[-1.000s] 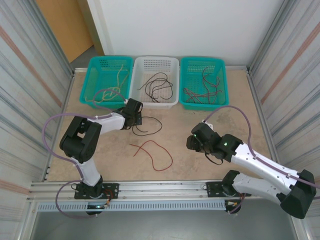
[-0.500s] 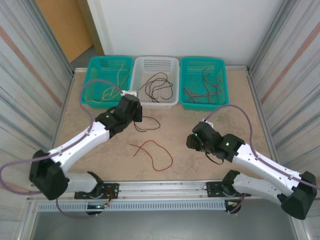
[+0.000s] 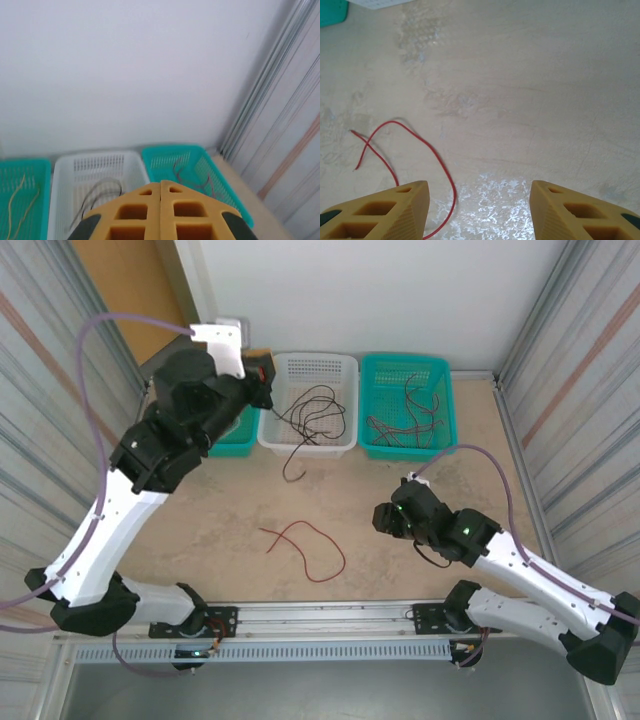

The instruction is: Untangle the cables

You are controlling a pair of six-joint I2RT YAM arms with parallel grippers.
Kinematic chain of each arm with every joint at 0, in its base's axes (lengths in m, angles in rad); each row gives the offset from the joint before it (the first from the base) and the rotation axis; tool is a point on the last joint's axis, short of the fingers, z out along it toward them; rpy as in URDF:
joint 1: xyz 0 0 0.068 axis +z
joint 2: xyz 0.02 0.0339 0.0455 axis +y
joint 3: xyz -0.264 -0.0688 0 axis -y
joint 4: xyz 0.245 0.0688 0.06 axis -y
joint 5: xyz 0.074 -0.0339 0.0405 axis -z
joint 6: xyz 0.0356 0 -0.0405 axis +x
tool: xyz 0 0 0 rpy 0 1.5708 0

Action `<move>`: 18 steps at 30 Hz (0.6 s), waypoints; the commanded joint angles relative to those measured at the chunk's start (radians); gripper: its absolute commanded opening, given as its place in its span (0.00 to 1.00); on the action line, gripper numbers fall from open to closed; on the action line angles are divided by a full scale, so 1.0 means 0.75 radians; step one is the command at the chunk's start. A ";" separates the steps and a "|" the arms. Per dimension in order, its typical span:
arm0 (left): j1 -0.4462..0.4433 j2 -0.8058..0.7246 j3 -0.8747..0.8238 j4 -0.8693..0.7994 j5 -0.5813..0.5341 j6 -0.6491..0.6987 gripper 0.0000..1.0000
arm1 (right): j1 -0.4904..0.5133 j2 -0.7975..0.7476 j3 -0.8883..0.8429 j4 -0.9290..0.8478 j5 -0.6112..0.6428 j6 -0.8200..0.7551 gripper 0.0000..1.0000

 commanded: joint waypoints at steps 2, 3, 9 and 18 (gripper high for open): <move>-0.002 0.105 0.210 0.041 -0.059 0.147 0.00 | 0.013 -0.040 0.030 -0.031 0.051 -0.024 0.55; 0.000 0.127 0.236 0.061 -0.071 0.161 0.00 | 0.014 -0.042 0.030 -0.031 0.052 -0.025 0.55; 0.090 0.276 0.268 0.221 -0.104 0.147 0.00 | 0.017 -0.037 0.013 -0.021 0.040 -0.026 0.55; 0.257 0.588 0.384 0.269 0.004 -0.012 0.00 | 0.044 -0.085 -0.042 -0.041 0.047 -0.016 0.55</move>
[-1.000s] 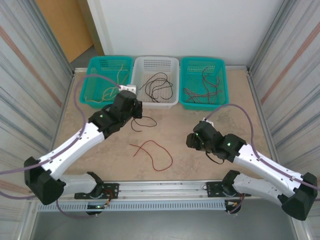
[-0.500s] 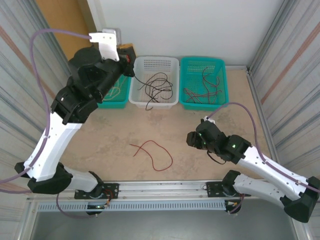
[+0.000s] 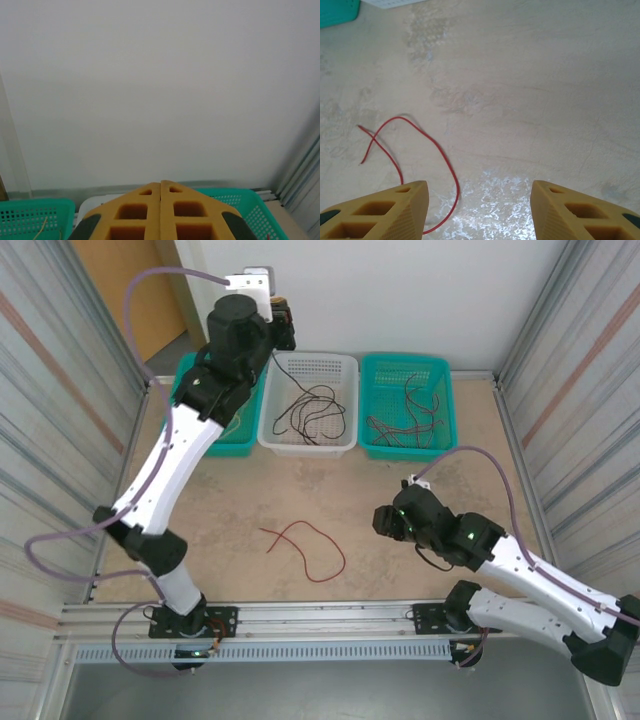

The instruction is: Untangle the cables

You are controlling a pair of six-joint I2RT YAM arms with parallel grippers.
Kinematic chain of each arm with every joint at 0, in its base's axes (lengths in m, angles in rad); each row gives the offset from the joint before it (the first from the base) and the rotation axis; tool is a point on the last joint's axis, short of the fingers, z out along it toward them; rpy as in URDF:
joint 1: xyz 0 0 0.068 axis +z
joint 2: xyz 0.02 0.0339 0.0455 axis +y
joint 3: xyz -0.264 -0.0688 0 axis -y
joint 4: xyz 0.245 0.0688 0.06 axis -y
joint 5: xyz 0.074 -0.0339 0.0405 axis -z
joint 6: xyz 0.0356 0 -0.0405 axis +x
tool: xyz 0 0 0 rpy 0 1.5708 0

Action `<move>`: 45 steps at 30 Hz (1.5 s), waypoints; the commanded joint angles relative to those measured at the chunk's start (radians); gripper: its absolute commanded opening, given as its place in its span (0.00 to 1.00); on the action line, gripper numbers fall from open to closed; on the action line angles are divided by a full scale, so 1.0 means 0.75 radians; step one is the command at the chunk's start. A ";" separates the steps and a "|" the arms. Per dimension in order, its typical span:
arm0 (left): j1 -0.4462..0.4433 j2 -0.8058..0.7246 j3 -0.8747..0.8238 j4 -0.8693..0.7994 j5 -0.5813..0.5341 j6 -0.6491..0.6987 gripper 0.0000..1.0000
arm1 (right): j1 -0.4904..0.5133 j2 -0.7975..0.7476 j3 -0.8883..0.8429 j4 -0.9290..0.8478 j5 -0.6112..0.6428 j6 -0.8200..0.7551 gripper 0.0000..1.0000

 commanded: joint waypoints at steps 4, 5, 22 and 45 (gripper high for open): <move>0.045 0.153 0.098 0.052 0.024 -0.066 0.00 | 0.007 -0.024 -0.032 -0.031 0.030 -0.033 0.56; 0.050 0.179 0.110 0.042 0.017 -0.071 0.00 | 0.007 -0.019 -0.028 -0.031 0.030 -0.040 0.56; 0.023 -0.021 -0.379 -0.040 0.045 -0.098 0.83 | 0.113 0.211 0.000 -0.021 -0.059 -0.071 0.60; -0.310 -1.164 -1.775 -0.328 0.111 -0.500 0.68 | 0.494 0.904 0.163 0.157 -0.066 0.339 0.57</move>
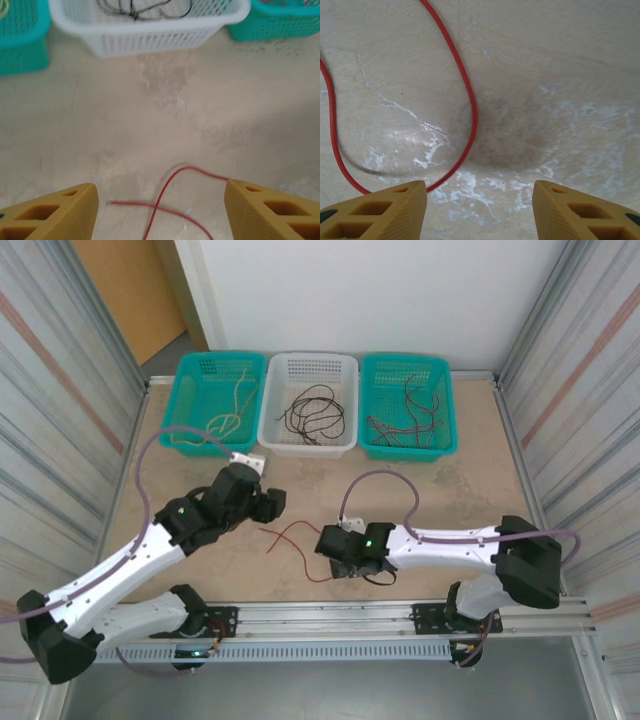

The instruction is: Untangle the cables

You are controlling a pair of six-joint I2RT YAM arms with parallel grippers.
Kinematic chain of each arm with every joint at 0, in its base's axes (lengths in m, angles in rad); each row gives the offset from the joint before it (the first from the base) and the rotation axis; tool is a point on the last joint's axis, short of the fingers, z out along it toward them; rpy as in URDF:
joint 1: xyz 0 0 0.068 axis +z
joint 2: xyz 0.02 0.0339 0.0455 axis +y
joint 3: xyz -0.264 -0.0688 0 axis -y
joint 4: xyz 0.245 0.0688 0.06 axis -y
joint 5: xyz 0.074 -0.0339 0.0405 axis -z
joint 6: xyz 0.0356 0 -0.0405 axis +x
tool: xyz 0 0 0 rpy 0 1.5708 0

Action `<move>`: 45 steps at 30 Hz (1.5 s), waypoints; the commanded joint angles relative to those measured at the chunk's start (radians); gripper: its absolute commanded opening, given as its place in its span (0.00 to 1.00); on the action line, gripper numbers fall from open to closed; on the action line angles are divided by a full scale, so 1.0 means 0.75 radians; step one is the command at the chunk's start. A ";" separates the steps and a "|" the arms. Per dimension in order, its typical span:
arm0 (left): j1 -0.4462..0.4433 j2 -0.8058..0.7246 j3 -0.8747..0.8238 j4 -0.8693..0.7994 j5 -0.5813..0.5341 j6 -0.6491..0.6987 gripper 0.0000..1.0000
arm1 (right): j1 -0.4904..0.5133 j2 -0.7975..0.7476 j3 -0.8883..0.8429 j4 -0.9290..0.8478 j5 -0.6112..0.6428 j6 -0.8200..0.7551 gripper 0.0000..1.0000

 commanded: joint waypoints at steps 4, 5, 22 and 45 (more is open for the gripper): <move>-0.004 -0.134 -0.219 0.082 0.084 -0.207 0.62 | 0.019 0.136 0.060 0.133 -0.057 0.146 0.55; -0.004 -0.126 -0.253 0.108 0.112 -0.230 0.61 | 0.020 0.154 0.060 0.148 -0.061 0.146 0.55; -0.104 0.052 -0.237 0.221 0.121 -0.261 0.60 | -0.014 0.203 0.073 0.064 -0.058 0.293 0.40; -0.108 -0.063 -0.224 0.110 0.123 -0.284 0.56 | 0.011 -0.109 0.231 -0.126 0.269 0.063 0.00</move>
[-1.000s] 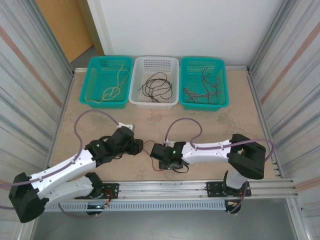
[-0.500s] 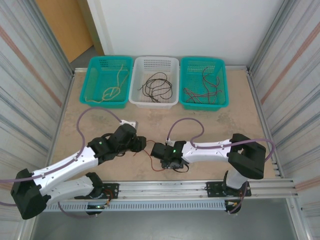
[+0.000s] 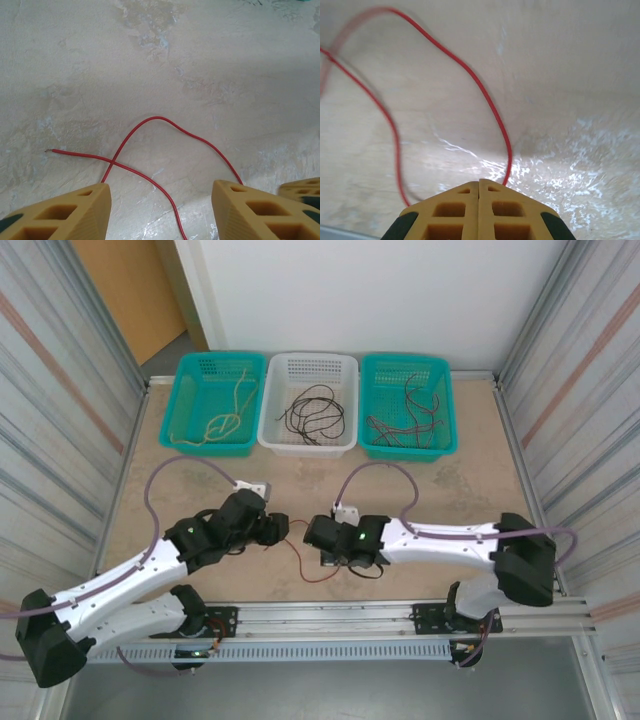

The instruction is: Untangle the cables

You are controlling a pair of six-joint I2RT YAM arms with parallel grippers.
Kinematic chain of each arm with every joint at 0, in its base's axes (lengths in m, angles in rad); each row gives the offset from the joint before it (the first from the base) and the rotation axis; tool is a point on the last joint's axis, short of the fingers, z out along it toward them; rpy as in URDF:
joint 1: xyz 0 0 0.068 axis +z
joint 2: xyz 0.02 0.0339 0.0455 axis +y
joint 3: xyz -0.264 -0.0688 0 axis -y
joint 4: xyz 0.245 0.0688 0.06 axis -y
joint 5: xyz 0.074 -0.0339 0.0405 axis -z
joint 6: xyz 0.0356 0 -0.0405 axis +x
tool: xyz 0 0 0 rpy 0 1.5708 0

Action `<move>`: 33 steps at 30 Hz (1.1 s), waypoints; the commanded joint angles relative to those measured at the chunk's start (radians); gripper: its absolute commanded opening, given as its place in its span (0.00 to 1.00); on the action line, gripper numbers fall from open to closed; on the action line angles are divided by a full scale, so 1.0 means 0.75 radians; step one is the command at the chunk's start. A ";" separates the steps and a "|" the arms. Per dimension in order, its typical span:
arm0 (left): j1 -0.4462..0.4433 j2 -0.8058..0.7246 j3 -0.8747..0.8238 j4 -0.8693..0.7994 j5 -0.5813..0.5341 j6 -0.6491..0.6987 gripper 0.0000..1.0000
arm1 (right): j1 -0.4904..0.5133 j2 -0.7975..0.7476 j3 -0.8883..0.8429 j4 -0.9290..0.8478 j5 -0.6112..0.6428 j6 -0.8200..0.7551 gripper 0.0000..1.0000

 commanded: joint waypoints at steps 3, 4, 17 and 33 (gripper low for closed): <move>-0.009 -0.015 0.032 -0.005 0.022 -0.008 0.56 | 0.029 -0.179 0.109 -0.182 0.250 -0.147 0.00; -0.009 -0.014 0.027 0.014 0.033 -0.012 0.56 | 0.035 -0.213 0.119 -0.194 0.275 -0.167 0.00; -0.015 0.005 0.021 0.053 0.051 -0.025 0.56 | 0.042 -0.294 0.020 -0.221 0.229 -0.055 0.58; -0.015 -0.011 -0.034 0.059 0.026 -0.064 0.56 | 0.036 0.083 -0.208 0.216 -0.197 0.142 0.58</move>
